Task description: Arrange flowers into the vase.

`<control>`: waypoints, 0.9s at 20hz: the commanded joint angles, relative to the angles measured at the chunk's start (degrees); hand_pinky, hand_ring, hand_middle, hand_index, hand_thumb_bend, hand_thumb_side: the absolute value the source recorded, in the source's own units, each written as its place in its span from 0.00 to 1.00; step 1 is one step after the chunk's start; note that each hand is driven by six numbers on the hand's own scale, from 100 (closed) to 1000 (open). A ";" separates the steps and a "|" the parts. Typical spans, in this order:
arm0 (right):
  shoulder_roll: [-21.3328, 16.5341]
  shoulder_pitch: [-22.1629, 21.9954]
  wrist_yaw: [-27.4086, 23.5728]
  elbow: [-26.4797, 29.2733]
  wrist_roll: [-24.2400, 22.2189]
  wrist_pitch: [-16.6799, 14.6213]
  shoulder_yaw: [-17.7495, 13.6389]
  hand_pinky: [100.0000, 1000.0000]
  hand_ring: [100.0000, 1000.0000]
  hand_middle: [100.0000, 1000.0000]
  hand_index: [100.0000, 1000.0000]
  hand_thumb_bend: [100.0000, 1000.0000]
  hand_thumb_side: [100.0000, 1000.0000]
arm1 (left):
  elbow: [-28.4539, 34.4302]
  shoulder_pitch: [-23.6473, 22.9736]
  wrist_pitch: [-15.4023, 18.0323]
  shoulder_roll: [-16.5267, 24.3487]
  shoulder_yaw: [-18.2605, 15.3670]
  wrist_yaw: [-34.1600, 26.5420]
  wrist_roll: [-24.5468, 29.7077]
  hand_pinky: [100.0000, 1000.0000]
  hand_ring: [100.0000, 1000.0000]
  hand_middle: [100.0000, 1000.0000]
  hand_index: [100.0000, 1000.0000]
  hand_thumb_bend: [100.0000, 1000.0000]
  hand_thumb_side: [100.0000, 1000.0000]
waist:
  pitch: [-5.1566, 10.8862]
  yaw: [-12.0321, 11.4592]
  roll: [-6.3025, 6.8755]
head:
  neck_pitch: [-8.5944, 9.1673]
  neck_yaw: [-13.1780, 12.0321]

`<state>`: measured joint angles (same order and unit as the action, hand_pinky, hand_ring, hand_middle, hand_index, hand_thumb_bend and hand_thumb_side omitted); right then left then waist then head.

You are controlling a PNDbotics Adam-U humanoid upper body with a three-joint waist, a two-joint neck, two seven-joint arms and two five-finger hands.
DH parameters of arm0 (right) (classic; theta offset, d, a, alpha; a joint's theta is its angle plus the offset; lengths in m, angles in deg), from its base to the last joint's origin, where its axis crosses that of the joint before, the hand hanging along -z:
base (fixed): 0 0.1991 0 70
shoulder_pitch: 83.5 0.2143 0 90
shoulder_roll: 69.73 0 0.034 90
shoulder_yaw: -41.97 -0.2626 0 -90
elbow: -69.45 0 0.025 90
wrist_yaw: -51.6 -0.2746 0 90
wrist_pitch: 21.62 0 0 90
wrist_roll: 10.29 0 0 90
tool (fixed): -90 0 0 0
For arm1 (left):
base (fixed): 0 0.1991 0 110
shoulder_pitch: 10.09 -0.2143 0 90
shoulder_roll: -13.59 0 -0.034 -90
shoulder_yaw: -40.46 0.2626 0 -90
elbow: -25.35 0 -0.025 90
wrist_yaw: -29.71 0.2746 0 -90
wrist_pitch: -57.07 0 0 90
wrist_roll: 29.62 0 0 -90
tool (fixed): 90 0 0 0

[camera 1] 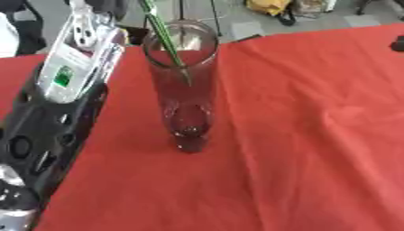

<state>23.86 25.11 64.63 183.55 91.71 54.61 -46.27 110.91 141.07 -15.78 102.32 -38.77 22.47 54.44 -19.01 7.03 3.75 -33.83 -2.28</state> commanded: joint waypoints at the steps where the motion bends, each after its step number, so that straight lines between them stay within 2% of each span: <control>1: -0.33 0.30 -0.04 0.50 0.11 0.07 -0.45 0.97 0.87 0.68 0.88 0.00 0.99 | 0.22 0.72 -0.23 1.51 0.26 1.99 -0.94 0.08 0.19 0.21 0.12 0.00 0.84 | 1.51 -0.05 -0.29 | -0.29 0.25; 7: -0.36 0.34 -0.08 0.50 0.18 0.04 -0.50 0.97 0.87 0.68 0.89 0.00 0.99 | -0.85 0.35 -1.26 1.73 0.76 4.54 -1.57 0.13 0.23 0.24 0.17 0.00 0.84 | 1.61 -0.10 -0.34 | -0.30 0.35; 13: -0.27 0.41 -0.13 0.50 0.15 0.11 -0.48 0.97 0.87 0.68 0.89 0.00 0.99 | -2.06 0.03 -2.85 1.43 1.03 6.76 -1.16 0.16 0.32 0.31 0.22 0.00 0.83 | 1.58 -0.07 -0.27 | -0.13 0.48; 18: -0.23 0.35 -0.10 0.50 0.23 0.14 -0.57 0.97 0.87 0.68 0.89 0.00 0.99 | -2.93 -0.16 -2.71 1.49 1.27 8.73 -0.84 0.17 0.33 0.32 0.23 0.00 0.82 | 1.49 0.12 -0.29 | -0.01 0.56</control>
<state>23.87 25.11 64.63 183.55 91.85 54.76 -46.28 107.48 139.94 -18.55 102.71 -37.70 30.51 53.49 -18.79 7.06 3.75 -34.04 -1.89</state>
